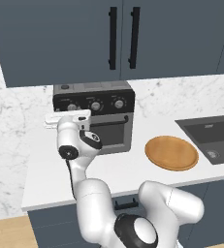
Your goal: Pick up the kebab skewer and baguette bread, and place them inside the toaster oven. Close the toaster oven door and start by setting the timer.
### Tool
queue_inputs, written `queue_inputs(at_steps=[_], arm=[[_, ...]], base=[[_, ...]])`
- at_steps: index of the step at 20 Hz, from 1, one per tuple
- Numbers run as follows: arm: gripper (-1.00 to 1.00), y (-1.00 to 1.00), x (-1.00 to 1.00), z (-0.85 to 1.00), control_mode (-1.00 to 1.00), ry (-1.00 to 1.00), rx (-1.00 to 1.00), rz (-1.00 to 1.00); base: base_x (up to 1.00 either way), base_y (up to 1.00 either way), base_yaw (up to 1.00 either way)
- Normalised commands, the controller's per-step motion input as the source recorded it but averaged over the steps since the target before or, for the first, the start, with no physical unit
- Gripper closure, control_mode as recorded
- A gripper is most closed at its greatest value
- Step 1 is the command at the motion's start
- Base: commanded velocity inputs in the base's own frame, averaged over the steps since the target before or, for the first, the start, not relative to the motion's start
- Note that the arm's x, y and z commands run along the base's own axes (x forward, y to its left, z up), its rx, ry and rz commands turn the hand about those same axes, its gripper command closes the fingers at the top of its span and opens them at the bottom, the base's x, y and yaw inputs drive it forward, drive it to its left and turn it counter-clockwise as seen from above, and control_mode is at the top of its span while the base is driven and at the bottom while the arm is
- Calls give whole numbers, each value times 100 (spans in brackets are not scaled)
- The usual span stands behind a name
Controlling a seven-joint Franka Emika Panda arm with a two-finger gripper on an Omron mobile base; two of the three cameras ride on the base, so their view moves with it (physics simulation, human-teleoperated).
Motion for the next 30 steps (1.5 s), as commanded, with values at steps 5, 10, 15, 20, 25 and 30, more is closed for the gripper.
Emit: queue_inputs(at_steps=[5,10,15,20,25,30], arm=[[-100,0,0,3,-100,-1,0,0],[-100,0,0,-3,-100,0,0,0],[-100,-4,6,-14,-100,0,-1,0],[-100,-18,7,-2,-100,0,0,0],[-100,-14,7,0,-100,0,0,0],[-100,0,13,0,-100,-1,0,0]], base=[[0,0,0],[0,0,0],[0,0,0],[0,0,0],[0,0,0],[0,0,0]])
